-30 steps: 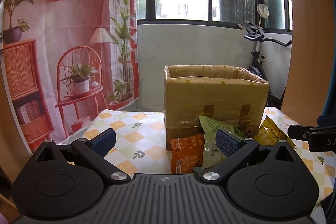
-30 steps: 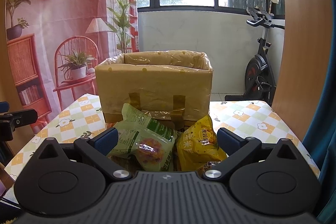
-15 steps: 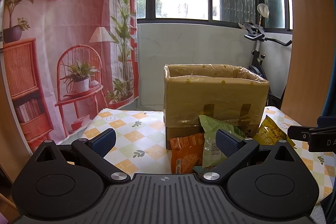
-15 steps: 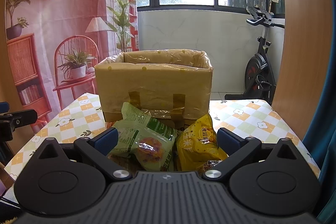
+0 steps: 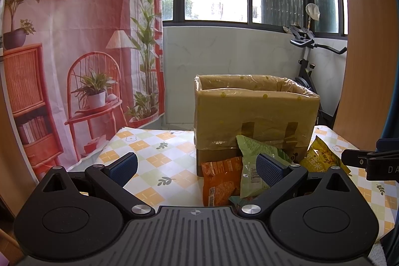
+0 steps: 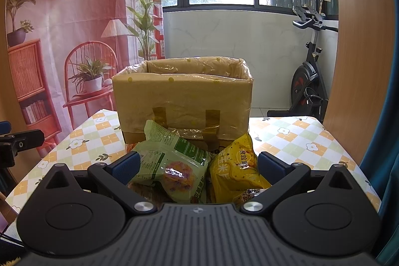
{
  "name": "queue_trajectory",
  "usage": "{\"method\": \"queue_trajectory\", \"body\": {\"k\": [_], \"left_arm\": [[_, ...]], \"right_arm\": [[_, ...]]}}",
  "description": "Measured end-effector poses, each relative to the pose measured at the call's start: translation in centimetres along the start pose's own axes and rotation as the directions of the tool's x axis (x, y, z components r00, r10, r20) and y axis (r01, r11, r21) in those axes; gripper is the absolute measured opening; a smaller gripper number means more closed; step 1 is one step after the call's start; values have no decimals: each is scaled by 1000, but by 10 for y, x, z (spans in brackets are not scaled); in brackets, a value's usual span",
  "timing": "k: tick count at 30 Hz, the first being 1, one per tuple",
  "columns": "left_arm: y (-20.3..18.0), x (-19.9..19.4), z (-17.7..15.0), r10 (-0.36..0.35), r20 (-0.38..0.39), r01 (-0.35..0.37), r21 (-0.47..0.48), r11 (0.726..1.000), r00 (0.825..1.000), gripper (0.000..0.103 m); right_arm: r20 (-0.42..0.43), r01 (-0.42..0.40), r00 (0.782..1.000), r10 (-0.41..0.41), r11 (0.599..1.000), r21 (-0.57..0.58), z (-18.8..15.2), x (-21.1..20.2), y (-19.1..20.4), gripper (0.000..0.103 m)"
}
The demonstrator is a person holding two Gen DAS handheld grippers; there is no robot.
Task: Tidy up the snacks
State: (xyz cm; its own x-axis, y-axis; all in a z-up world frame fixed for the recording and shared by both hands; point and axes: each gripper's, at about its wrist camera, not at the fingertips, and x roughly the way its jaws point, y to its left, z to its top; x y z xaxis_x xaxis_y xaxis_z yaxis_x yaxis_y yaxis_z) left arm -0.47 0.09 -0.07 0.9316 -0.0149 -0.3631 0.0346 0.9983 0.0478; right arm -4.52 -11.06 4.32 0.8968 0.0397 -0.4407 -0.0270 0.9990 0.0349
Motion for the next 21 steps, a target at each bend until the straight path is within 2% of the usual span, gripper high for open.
{"method": "queue_trajectory", "body": {"k": [21], "left_arm": [[3, 8, 1, 17, -46, -19, -26, 999, 999, 102]], "right_arm": [[-34, -6, 999, 7, 999, 38, -1, 3, -5, 101]]}}
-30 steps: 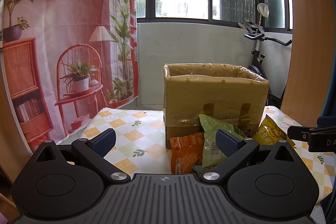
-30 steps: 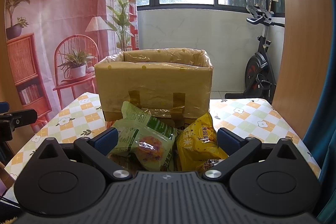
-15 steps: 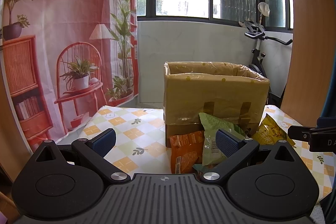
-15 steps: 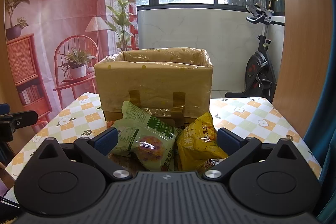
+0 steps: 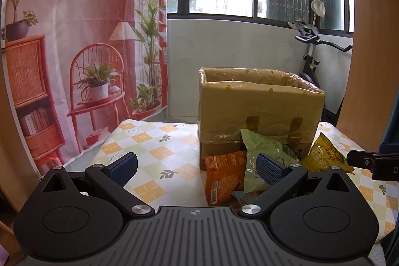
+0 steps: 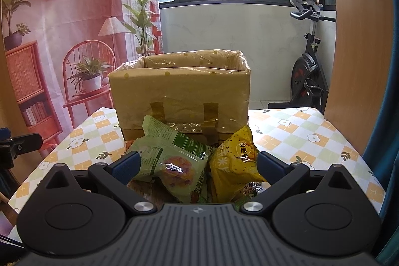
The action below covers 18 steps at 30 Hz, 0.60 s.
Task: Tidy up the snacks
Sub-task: 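Close the left tool on the orange chip bag while the right grasps the green bag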
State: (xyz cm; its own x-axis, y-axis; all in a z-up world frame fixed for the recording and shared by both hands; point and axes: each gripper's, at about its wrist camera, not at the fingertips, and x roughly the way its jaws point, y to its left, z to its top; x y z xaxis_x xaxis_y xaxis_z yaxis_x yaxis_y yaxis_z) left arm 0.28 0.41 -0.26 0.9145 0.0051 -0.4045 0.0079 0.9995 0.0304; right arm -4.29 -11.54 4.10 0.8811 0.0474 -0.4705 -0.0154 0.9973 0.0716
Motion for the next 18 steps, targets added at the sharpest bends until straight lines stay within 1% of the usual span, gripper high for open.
{"method": "queue_trajectory", "body": {"k": [6, 9, 12, 14, 18], "left_arm": [[7, 11, -3, 1, -43, -3, -34, 999, 999, 102], [10, 22, -8, 0, -95, -3, -41, 999, 995, 101], [14, 35, -14, -28, -152, 18, -64, 998, 988, 100], [14, 42, -19, -48, -190, 35, -74, 997, 981, 96], [11, 55, -29, -92, -249, 73, -82, 994, 964, 96]], "right_arm": [[6, 8, 1000, -8, 1000, -25, 0, 5, -2, 99], [6, 17, 1000, -16, 999, -43, -2, 10, -3, 99], [-6, 14, 1000, -15, 998, -55, -5, 18, -5, 96], [-18, 12, 1000, -13, 998, -60, -9, 25, -6, 96], [-49, 5, 999, -8, 999, -54, -17, 34, -10, 94]]}}
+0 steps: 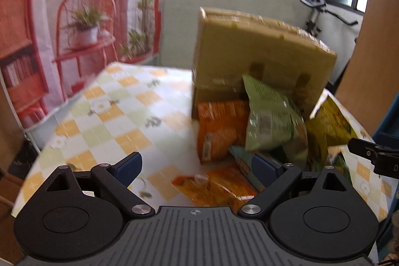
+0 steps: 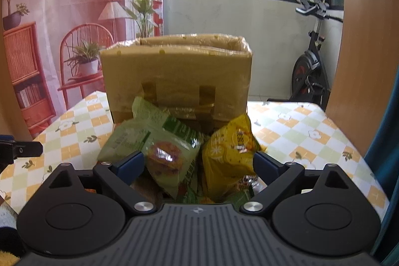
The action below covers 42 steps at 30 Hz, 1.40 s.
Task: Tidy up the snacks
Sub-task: 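Close the left tool on the orange chip bag while the right grasps the green bag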
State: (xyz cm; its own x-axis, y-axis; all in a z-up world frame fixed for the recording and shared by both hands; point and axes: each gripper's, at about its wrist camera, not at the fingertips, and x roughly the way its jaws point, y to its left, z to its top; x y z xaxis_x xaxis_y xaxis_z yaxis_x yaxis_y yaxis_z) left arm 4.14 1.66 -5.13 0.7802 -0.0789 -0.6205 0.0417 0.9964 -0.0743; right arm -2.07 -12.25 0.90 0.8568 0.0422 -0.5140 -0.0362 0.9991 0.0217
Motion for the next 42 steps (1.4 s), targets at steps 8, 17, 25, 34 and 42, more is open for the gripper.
{"method": "queue_trajectory", "body": {"k": [8, 17, 25, 34, 42], "left_arm": [[-1, 14, -9, -21, -79, 22, 15, 1000, 997, 92], [0, 24, -10, -51, -116, 50, -6, 999, 992, 91], [-3, 21, -1, -119, -35, 119, 26, 992, 992, 91], [2, 51, -12, -201, -121, 199, -35, 979, 972, 91], [6, 69, -23, -231, -177, 219, -82, 972, 957, 91]], "right_arm": [[-74, -36, 997, 38, 999, 27, -13, 20, -3, 90], [-113, 3, 994, 2, 999, 40, -23, 26, -15, 90], [-154, 54, 987, -43, 997, 63, -37, 23, -32, 90], [-193, 20, 981, -4, 996, 83, -45, 33, -35, 91], [-217, 6, 976, 25, 990, 143, -53, 55, -41, 91]]}}
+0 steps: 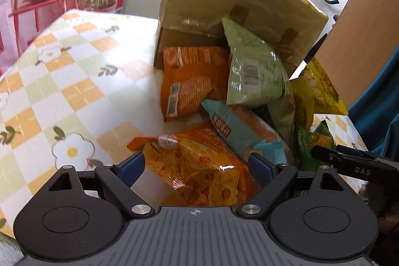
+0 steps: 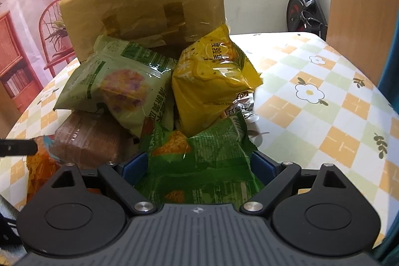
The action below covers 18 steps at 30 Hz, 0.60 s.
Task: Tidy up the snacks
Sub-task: 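Close the left tool on the orange chip bag while the right grasps the green bag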
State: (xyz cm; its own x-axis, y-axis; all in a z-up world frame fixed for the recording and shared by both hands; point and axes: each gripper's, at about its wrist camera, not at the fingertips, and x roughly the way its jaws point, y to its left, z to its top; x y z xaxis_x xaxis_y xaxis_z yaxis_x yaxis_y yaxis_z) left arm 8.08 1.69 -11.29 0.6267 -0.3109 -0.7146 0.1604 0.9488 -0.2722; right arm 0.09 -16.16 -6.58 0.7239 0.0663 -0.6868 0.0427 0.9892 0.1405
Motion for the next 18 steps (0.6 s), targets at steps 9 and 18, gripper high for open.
{"method": "queue_trajectory", "body": {"k": [9, 18], "left_arm": [[15, 6, -3, -3, -25, 1, -83, 997, 1000, 91], [28, 20, -4, -60, -63, 49, -161, 986, 996, 92]], "right_arm": [[51, 20, 999, -18, 999, -28, -13, 8, 4, 97], [66, 12, 998, -14, 1000, 29, -19, 11, -5, 103]]}}
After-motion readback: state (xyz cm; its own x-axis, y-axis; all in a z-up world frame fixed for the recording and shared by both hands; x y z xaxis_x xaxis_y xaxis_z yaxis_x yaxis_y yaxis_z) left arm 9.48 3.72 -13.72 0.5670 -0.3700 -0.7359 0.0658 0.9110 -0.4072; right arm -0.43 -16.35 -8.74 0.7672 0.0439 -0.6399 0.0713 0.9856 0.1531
